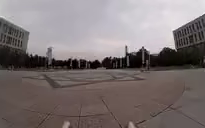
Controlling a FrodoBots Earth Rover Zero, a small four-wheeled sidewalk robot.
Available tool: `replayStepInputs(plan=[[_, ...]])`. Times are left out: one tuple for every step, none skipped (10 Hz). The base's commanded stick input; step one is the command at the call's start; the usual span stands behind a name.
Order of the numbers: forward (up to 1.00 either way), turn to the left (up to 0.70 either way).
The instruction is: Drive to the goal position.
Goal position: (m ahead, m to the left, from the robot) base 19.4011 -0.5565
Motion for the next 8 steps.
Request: replayStepInputs(plan=[[0.6,0.0],[0.6,0.0],[0.6,0.0],[0.6,0.0],[0.6,0.0],[0.6,0.0],[0.6,0.0],[0.6,0.0]])
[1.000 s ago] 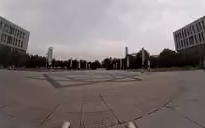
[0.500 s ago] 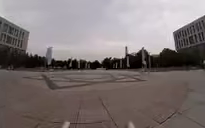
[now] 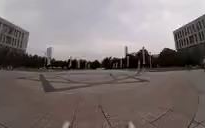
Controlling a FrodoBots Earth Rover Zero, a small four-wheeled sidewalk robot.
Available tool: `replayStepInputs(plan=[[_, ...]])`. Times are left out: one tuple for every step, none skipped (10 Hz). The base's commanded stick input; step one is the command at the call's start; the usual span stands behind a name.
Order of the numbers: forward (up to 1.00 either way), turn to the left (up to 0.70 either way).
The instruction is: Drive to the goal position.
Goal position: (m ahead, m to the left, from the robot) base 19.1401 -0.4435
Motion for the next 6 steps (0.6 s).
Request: replayStepInputs(plan=[[0.6,0.0],[0.6,0.0],[0.6,0.0],[0.6,0.0],[0.6,0.0],[0.6,0.0]])
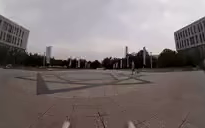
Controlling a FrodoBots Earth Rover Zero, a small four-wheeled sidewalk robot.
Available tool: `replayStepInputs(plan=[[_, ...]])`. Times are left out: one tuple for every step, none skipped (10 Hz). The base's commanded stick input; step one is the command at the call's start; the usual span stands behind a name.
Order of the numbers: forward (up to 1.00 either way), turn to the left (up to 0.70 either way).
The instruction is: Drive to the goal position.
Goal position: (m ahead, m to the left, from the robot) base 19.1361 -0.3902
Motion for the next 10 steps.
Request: replayStepInputs(plan=[[0.6,0.0],[0.6,0.0],[0.6,0.0],[0.6,0.0],[0.6,0.0],[0.6,0.0],[0.6,0.0],[0.6,0.0],[0.6,0.0],[0.6,0.0]])
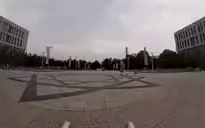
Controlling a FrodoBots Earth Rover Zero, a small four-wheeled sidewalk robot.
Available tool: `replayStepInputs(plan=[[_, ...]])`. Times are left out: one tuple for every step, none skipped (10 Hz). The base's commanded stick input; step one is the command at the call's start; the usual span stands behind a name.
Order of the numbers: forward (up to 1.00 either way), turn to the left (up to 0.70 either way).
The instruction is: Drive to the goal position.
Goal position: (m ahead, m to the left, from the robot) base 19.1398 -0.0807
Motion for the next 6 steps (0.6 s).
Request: replayStepInputs(plan=[[0.6,0.0],[0.6,0.0],[0.6,0.0],[0.6,0.0],[0.6,0.0],[0.6,0.0]])
